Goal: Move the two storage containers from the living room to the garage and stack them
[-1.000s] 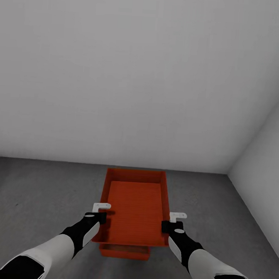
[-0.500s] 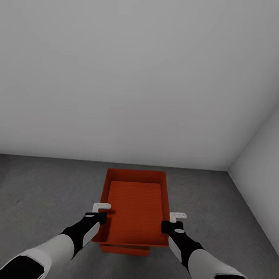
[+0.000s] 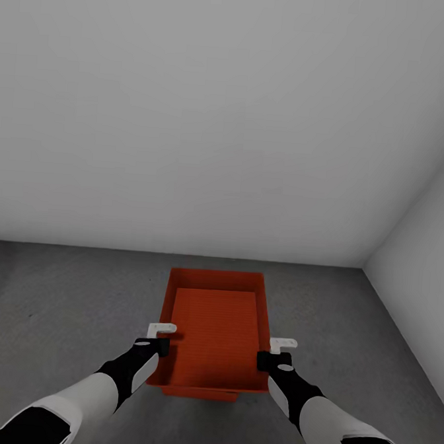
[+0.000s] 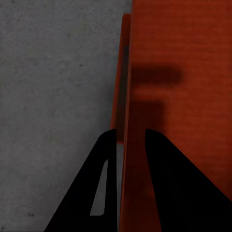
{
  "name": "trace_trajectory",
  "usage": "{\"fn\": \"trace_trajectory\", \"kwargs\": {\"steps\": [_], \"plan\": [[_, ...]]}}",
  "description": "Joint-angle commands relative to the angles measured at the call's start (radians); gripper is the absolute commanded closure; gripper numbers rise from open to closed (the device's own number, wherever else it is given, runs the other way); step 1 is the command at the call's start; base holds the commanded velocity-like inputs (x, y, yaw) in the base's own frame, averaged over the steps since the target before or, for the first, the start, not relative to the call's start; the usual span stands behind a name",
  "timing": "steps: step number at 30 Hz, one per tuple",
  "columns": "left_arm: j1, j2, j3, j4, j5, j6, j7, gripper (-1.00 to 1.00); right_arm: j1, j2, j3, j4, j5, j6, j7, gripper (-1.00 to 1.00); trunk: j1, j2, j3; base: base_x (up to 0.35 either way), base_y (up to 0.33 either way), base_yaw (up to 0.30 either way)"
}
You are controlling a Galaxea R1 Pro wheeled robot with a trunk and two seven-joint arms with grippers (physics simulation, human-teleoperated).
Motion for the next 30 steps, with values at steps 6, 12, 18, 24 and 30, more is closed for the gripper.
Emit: {"fn": "trace_trajectory", "kwargs": {"steps": [6, 12, 18, 24, 30], "plan": [[-0.002, 0.056, 0.057, -0.005, -0.023, -0.017, 0.018, 1.0, 0.0, 0.0, 0.006, 0.003, -0.009, -0.001, 0.006, 1.0, 0.0, -0.001, -0.011, 0.0, 0.0, 0.0], [-0.002, 0.056, 0.057, -0.005, -0.023, -0.017, 0.018, 1.0, 0.0, 0.0, 0.006, 0.003, -0.009, -0.001, 0.006, 1.0, 0.0, -0.001, -0.021, 0.0, 0.0, 0.0], [-0.002, 0.056, 0.057, -0.005, -0.023, -0.017, 0.018, 1.0, 0.0, 0.0, 0.006, 0.003, -0.01, -0.001, 0.006, 1.0, 0.0, -0.001, -0.03, 0.0, 0.0, 0.0], [-0.002, 0.056, 0.057, -0.005, -0.023, -0.017, 0.018, 1.0, 0.0, 0.0, 0.006, 0.003, -0.01, -0.002, 0.005, 1.0, 0.0, -0.001, -0.039, 0.0, 0.0, 0.0], [-0.002, 0.056, 0.057, -0.005, -0.024, -0.017, 0.018, 1.0, 0.0, 0.0, 0.006, 0.003, -0.011, -0.002, 0.005, 1.0, 0.0, -0.001, -0.041, 0.0, 0.0, 0.0]]}}
